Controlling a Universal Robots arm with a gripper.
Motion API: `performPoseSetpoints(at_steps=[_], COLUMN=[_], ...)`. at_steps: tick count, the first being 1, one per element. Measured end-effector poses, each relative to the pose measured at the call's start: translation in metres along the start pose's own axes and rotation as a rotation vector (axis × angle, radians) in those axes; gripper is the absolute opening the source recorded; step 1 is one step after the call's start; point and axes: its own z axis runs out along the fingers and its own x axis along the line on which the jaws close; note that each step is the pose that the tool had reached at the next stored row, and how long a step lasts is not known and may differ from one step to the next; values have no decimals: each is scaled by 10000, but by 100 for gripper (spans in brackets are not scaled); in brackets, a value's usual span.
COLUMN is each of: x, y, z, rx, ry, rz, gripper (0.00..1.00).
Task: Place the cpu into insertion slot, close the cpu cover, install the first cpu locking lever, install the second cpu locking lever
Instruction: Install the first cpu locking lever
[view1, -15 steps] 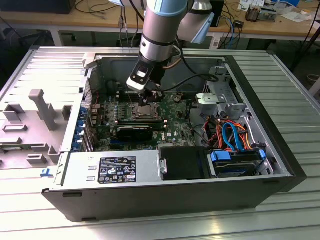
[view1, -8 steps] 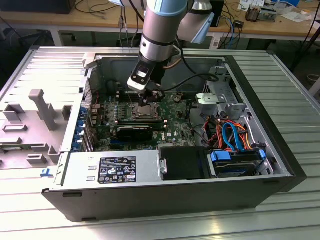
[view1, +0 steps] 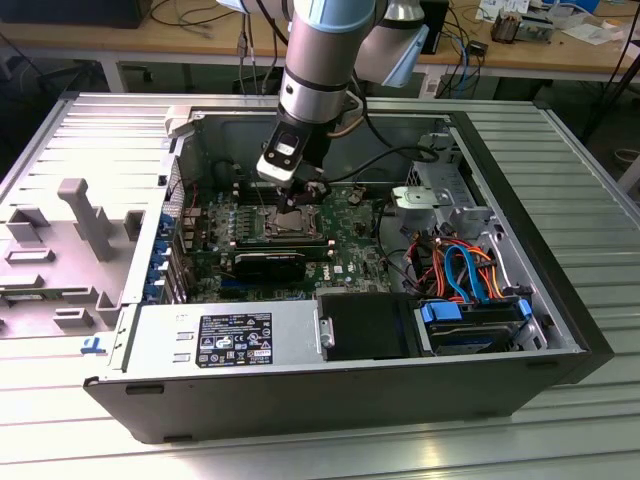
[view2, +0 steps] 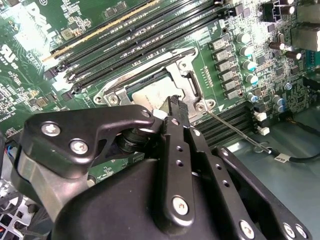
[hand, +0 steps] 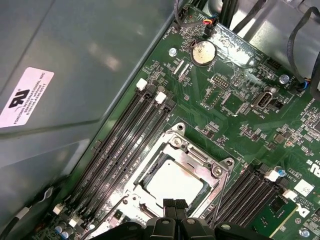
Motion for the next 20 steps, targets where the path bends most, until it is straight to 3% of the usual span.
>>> performPoseSetpoints(at_steps=[20], x=[0], y=[0], z=[0], rx=[60], ry=[-62], rz=[-548], gripper=[11])
